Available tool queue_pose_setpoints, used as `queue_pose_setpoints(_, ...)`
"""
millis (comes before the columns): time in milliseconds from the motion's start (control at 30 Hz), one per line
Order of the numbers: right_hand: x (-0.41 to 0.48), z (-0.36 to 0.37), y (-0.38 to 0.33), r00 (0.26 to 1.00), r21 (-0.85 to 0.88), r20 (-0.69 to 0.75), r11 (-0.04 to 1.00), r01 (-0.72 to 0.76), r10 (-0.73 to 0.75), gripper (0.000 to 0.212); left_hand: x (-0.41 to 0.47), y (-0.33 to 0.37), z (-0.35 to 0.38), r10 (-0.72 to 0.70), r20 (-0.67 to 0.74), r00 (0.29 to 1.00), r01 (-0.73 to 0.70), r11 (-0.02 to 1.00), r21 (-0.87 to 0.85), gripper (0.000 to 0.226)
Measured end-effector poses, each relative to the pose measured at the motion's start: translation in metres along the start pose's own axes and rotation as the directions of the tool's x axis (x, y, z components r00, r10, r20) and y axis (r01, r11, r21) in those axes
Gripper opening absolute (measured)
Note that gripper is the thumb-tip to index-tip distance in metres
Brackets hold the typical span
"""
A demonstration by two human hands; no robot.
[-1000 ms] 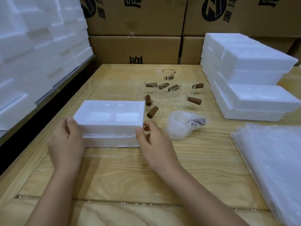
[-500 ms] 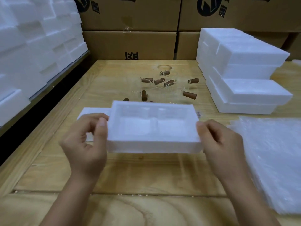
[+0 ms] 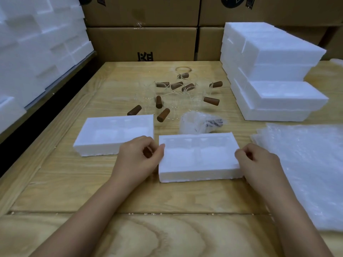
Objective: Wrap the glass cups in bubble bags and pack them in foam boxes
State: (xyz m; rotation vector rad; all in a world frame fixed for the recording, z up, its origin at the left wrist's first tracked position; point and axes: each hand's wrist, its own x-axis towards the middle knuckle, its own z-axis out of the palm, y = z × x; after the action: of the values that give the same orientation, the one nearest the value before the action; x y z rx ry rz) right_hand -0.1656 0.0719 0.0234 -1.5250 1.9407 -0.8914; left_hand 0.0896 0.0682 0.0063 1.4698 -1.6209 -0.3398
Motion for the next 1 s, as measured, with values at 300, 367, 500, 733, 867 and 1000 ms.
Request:
queue_pose_setpoints(300,0.049,-0.017,-0.047,0.969,-0.233,-0.1,0.952,0.199,-0.227,0.027,0.035,0.049,-0.01,0.093,0.032,0.995,-0.097,0.979,0.177,0.017)
queue_pose_setpoints(367,0.076,-0.012,-0.054,0.983,-0.209,0.143,0.968,0.14,-0.112,0.03,0.061,0.057,-0.005,0.024,0.223,0.974,-0.06,0.986,0.157,0.024)
queue_pose_setpoints(500,0.104,0.004,-0.052,0.912,-0.027,0.409,1.0,0.01,0.002,0.029,0.091,0.055,0.016,-0.111,0.507,0.855,-0.005,0.975,0.221,0.034)
queue_pose_setpoints(733,0.106,0.009,-0.035,0.934,0.324,0.346,0.946,-0.033,-0.086,0.015,0.092,0.035,0.028,-0.079,0.459,0.885,0.073,0.997,0.029,0.017)
queue_pose_setpoints(867,0.097,0.003,-0.042,0.952,0.528,0.245,0.849,0.027,-0.183,0.021,0.092,0.031,0.023,0.01,0.374,0.927,0.025,0.996,-0.087,0.022)
queue_pose_setpoints(1000,0.091,-0.001,-0.053,0.953,0.645,0.116,0.75,0.143,-0.281,0.019,0.09,0.034,0.021,0.146,0.136,0.98,-0.097,0.945,-0.313,0.024)
